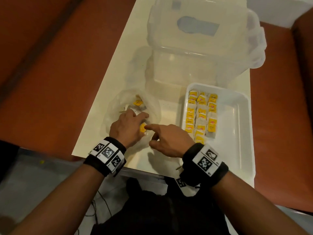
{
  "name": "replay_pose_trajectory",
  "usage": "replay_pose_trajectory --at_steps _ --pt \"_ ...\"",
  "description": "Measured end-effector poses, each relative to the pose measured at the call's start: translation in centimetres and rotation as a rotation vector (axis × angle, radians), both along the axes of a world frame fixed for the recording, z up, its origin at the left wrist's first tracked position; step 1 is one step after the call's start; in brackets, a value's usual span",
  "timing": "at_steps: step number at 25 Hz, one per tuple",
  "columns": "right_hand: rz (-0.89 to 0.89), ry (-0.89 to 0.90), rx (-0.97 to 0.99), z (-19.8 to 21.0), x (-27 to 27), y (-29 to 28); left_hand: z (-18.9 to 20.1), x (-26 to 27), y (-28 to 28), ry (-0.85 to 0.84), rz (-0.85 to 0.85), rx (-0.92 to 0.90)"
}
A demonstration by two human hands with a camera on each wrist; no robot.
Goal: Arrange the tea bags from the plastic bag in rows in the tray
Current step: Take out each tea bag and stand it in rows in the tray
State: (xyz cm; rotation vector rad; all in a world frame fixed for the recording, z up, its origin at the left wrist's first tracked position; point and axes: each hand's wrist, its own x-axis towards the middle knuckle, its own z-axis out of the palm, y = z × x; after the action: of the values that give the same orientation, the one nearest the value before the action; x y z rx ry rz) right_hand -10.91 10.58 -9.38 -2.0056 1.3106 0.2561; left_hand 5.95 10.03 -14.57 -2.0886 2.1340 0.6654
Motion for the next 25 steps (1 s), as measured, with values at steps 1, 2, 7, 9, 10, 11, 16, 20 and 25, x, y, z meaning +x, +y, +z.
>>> replay_pose_trajectory --at_steps 1,2,7,9,10,11,16,20,25 --pt "0.002 0.051 -0.015 -0.7 0.2 0.1 -0.1 0.0 -0.1 0.007 0.008 -0.019" --pt "0.002 0.098 -0.022 -1.2 0.3 0.2 0.0 0.0 -0.3 0.024 0.019 -0.029" --pt "0.021 0.16 -0.055 -2.1 -0.6 1.6 1.0 1.2 -1.8 0.21 0.114 -0.011" --pt "0.019 0.157 -0.07 -2.1 -0.6 2.1 2.0 2.5 -2.5 0.242 0.154 0.02" --pt "0.017 0.158 -0.073 -2.2 -0.5 2.2 2.6 3.2 -2.8 0.278 0.172 0.036" --pt "0.012 0.159 -0.073 -2.2 -0.5 2.3 3.2 3.9 -3.1 0.321 0.187 0.057" --pt "-0.015 0.151 -0.068 -2.1 -0.5 2.1 4.2 4.7 -3.2 0.501 0.193 0.168" --pt "-0.027 0.149 -0.062 -2.0 -0.6 2.2 3.9 4.3 -3.2 0.53 0.164 0.173" --pt "-0.034 0.138 -0.065 -2.1 -0.4 2.3 2.4 2.5 -2.2 0.067 -0.156 0.264"
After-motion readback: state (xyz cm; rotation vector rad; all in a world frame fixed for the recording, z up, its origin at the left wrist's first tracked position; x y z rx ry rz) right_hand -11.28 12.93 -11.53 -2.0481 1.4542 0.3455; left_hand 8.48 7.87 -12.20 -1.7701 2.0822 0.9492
